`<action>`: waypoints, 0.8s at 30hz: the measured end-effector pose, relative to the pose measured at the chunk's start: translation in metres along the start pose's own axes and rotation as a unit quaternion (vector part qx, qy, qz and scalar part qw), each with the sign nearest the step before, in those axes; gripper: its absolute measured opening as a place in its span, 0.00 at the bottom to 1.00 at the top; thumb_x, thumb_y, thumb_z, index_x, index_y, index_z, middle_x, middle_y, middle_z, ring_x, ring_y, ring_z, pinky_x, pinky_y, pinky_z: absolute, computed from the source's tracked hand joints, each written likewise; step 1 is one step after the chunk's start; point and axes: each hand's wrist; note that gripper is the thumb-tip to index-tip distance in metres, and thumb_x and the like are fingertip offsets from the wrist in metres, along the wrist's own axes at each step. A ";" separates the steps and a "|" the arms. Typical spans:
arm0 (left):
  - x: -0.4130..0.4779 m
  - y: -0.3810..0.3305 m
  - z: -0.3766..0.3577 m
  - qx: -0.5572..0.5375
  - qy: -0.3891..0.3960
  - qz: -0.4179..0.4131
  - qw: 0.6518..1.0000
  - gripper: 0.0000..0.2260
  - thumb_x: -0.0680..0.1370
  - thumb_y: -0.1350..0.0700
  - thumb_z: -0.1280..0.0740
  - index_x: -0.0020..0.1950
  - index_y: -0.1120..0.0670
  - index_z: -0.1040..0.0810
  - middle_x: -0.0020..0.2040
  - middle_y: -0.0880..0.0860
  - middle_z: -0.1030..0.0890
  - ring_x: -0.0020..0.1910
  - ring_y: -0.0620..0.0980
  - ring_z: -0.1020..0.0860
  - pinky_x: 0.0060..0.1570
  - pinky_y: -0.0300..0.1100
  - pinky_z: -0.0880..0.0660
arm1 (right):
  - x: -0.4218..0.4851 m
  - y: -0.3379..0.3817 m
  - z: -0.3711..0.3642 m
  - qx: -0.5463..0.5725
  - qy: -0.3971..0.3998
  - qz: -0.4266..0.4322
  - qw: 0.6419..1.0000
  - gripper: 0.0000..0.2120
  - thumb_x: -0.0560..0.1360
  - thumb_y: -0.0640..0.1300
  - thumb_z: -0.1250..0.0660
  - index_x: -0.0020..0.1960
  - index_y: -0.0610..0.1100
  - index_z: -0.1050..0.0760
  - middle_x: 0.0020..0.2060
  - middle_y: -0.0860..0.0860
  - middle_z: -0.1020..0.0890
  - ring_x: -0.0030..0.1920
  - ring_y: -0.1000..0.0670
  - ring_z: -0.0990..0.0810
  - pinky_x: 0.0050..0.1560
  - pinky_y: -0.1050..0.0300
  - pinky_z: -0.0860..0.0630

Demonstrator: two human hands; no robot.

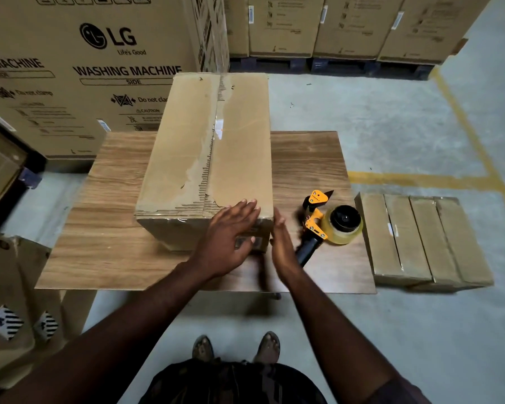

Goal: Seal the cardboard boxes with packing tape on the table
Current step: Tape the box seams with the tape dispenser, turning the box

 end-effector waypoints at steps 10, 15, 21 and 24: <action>0.000 0.002 0.000 0.012 0.000 -0.006 1.000 0.30 0.77 0.52 0.35 0.79 0.51 0.35 0.80 0.47 0.38 0.79 0.43 0.45 0.75 0.39 0.54 | -0.007 -0.023 -0.029 -0.117 -0.098 0.095 0.984 0.34 0.80 0.71 0.54 0.79 0.54 0.39 0.74 0.50 0.27 0.73 0.49 0.28 0.72 0.43 0.30; 0.005 -0.001 -0.001 -0.024 -0.024 0.017 0.999 0.24 0.79 0.51 0.37 0.76 0.50 0.30 0.77 0.47 0.33 0.77 0.42 0.40 0.75 0.41 0.49 | -0.010 -0.018 -0.028 -0.187 -0.115 0.117 0.969 0.39 0.78 0.73 0.56 0.79 0.49 0.39 0.70 0.46 0.24 0.67 0.45 0.23 0.63 0.47 0.25; 0.021 -0.004 0.005 -0.010 -0.096 0.029 0.995 0.16 0.79 0.49 0.34 0.64 0.50 0.18 0.65 0.48 0.19 0.63 0.50 0.21 0.62 0.48 0.28 | -0.008 -0.013 0.010 -0.233 -0.039 0.128 0.963 0.34 0.79 0.65 0.41 0.77 0.46 0.35 0.73 0.50 0.27 0.72 0.49 0.27 0.70 0.43 0.28; 0.025 0.001 0.003 0.057 -0.090 0.004 0.994 0.16 0.79 0.48 0.34 0.65 0.49 0.18 0.65 0.47 0.19 0.56 0.53 0.20 0.55 0.47 0.28 | -0.018 0.017 0.019 -0.149 -0.069 0.156 0.974 0.25 0.82 0.51 0.40 0.77 0.48 0.35 0.73 0.55 0.29 0.74 0.55 0.30 0.75 0.49 0.32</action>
Point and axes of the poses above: each hand's wrist, its own x-axis towards the middle knuckle, its own z-axis out of the back of the hand, y = z × x
